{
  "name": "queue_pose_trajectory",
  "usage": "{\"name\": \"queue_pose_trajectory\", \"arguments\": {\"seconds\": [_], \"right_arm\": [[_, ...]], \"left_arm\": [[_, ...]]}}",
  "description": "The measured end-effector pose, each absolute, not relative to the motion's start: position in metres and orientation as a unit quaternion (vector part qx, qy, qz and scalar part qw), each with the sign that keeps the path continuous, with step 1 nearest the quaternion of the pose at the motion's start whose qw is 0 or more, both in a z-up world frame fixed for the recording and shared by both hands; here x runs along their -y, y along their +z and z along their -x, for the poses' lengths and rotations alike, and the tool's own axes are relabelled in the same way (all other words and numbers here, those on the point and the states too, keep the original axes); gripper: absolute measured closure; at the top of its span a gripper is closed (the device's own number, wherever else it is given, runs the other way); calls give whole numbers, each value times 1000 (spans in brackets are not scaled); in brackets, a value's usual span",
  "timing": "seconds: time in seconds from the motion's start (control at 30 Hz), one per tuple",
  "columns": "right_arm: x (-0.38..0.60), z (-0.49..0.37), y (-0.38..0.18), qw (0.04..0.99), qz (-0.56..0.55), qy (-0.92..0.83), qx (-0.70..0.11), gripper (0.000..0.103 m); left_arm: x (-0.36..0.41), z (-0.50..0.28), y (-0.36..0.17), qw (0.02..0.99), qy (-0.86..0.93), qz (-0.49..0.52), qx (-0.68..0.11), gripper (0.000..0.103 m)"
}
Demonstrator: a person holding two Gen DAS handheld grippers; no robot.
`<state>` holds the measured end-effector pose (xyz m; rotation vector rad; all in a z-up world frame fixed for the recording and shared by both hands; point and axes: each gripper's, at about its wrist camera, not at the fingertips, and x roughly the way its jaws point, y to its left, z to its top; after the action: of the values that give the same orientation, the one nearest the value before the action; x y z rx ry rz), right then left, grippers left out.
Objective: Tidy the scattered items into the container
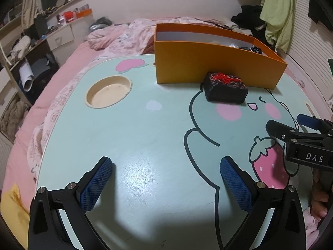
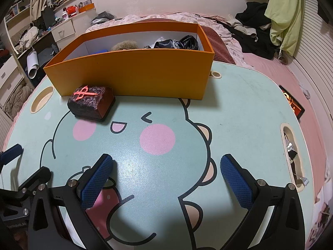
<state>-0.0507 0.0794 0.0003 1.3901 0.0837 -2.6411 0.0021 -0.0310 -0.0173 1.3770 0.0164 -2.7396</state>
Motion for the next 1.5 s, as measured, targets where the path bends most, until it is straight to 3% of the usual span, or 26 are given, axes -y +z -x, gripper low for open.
{"name": "queue_pose_trajectory", "arguments": {"seconds": [1.5], "right_arm": [[-86, 45, 7, 70, -462, -884, -11, 0]], "left_arm": [[31, -8, -13, 8, -908, -418, 21, 0]]}}
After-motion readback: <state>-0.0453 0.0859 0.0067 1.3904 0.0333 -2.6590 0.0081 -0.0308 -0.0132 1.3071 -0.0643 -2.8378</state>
